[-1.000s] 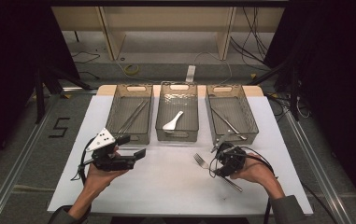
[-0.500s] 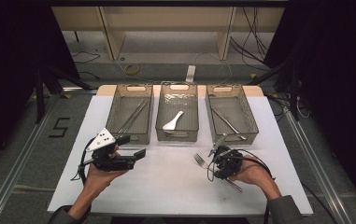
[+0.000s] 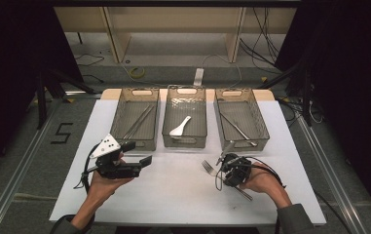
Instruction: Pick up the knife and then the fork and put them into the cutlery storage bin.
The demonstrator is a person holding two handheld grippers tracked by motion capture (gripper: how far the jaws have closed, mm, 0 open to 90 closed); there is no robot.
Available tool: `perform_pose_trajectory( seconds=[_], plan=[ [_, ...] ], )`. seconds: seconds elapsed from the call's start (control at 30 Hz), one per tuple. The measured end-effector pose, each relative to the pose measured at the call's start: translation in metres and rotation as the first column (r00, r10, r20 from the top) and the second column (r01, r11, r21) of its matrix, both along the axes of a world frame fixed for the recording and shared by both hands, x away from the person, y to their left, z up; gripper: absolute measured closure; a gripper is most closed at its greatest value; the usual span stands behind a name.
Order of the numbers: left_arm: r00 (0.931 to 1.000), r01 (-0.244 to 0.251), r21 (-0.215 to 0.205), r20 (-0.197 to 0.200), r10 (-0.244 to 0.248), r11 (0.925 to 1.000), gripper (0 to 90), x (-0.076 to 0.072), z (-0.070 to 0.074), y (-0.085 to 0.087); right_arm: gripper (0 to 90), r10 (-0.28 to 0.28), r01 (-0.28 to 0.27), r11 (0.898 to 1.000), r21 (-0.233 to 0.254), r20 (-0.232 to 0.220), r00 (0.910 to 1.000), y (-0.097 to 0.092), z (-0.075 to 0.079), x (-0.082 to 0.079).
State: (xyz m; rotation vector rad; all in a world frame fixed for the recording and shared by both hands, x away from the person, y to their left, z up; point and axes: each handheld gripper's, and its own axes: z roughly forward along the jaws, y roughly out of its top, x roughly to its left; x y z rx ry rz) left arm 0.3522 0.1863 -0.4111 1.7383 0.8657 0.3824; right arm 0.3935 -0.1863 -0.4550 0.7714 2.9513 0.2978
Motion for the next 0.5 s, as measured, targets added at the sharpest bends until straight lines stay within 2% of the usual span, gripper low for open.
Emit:
perform_pose_trajectory(
  seconds=[0.23,0.5],
  plan=[
    [1.0000,0.000,0.002,-0.001,0.000,1.0000,16.0,-0.0001,-0.0002,0.0000,79.7,0.012,-0.012,1.000,0.004,-0.016,0.9998,0.0006,-0.0005,0.0008],
    [1.0000,0.003,0.008,0.003,-0.003,1.0000,16.1,-0.0002,-0.0002,-0.0002,81.1,0.014,-0.014,1.000,0.004,-0.044,0.9990,0.0008,-0.0007,0.0046]
  ],
)
